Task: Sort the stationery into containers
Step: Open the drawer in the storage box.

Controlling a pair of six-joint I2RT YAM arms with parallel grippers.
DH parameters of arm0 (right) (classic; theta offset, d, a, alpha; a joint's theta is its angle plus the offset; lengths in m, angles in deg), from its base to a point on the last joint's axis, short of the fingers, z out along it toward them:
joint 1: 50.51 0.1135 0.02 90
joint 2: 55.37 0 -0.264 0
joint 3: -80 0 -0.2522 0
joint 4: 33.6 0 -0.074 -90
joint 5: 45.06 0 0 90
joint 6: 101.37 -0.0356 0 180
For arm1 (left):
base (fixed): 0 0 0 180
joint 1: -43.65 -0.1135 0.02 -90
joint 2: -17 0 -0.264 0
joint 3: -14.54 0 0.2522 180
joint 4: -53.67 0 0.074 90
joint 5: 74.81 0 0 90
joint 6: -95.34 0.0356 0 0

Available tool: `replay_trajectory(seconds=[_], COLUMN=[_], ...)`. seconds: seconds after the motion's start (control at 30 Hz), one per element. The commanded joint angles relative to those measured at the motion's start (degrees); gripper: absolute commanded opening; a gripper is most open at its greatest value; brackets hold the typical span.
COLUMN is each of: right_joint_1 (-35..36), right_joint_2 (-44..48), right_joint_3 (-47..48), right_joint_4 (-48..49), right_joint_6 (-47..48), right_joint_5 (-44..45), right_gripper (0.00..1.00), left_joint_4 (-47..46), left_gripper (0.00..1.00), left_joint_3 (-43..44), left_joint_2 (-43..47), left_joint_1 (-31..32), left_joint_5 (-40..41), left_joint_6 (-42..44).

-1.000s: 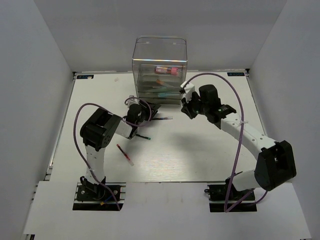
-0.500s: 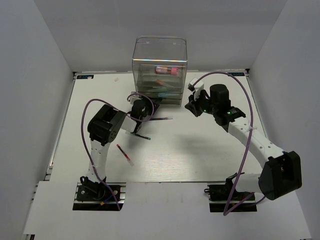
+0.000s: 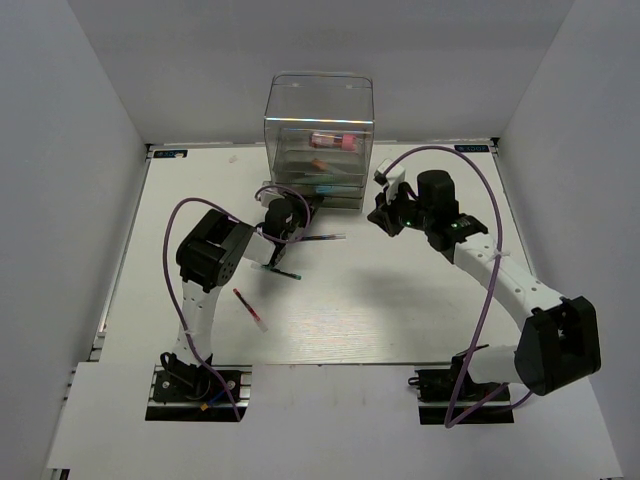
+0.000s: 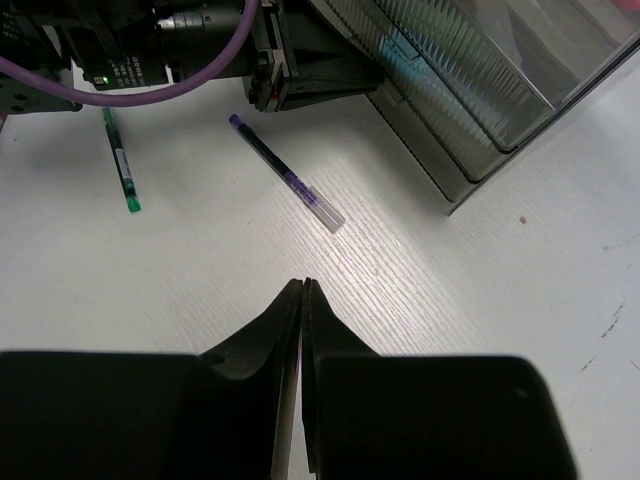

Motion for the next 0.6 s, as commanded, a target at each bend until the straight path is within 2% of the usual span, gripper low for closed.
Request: replay_trajectory(seconds=[0.0,0.13,0.3,0.43,0.5,0.57], right_joint_1=[-0.39,-0.48,-0.57,-0.56,-0.57,-0.31], right_joint_2=[-0.56,-0.83,-1.44,-1.79,-2.23,-2.67], right_joint_3=[-0.68,-0.94,-0.94,-1.21,-1.12,-1.03], right_joint_4=[2.31,2.31,2.31,2.31,1.87,1.35], right_joint_6=[-0.09,0.0,0.26,0.7,1.31,1.93], right_joint_5=[-1.21,-1.47,-1.73,-2.0,-2.53,-3.84], right_gripper=[0.08,0.08,0.08,0.15,0.25,0.42], left_joint_4=[-0.46,-1.96,-3.19,-4.24,-4.25,-4.25], left_gripper=[0.11,0.0,0.0,0.0,0.0,0.08], left_joint_3=[-0.13,-3.47,-8.21,-11.3,-12.44,-12.44], left_joint_2=[1.3,2.53,5.34,6.66,7.28,7.81], left_joint_1=[-0.35,-0.35,0.18,1.32,1.85,1.85], left_joint_5=[2.24,0.74,-2.24,-3.47,-3.48,-4.09], left_joint_6=[2.09,2.71,4.64,5.26,5.26,5.26])
